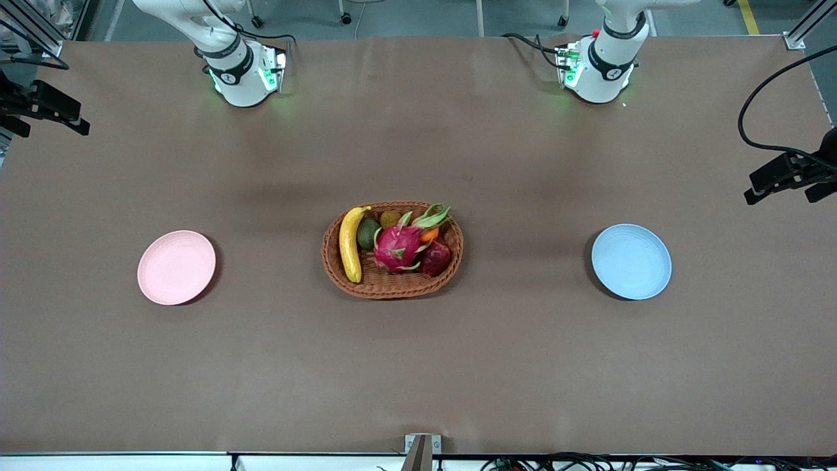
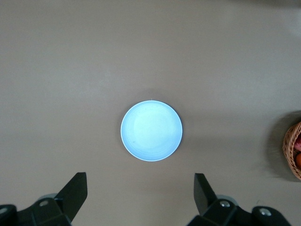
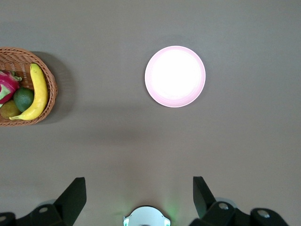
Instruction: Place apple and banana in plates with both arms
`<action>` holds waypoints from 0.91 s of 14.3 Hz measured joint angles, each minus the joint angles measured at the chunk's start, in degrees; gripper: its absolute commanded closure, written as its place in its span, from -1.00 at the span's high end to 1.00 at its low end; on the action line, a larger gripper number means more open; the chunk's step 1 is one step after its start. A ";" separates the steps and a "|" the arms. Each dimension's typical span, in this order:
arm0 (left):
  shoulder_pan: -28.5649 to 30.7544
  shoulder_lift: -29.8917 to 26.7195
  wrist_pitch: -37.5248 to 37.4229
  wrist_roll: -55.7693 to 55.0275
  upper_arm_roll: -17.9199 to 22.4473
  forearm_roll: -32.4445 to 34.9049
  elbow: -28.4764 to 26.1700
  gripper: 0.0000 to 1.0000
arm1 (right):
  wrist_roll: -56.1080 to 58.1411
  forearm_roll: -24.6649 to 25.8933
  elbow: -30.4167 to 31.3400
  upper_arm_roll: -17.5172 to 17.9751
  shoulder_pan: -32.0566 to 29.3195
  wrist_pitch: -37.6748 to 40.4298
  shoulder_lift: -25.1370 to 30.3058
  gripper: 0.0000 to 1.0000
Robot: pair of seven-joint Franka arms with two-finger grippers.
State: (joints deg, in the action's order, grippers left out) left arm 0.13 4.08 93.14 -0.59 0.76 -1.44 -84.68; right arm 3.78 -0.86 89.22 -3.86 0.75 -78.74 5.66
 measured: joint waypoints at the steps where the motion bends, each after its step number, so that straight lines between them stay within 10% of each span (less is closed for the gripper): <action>1: 0.00 0.00 0.01 0.00 0.00 0.00 0.00 1.00 | 0.00 0.00 0.00 -0.02 0.00 0.00 0.00 1.00; 13: -1.00 2.60 0.01 0.09 -1.85 0.00 -0.39 1.00 | -0.39 0.12 -0.20 -0.40 -1.23 -3.90 -4.67 1.00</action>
State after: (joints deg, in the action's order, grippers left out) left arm -0.87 6.67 93.16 -0.51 -1.09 -1.44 -85.06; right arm 3.39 -0.73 89.02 -4.26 -0.48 -82.64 1.00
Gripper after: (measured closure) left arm 0.000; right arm 0.000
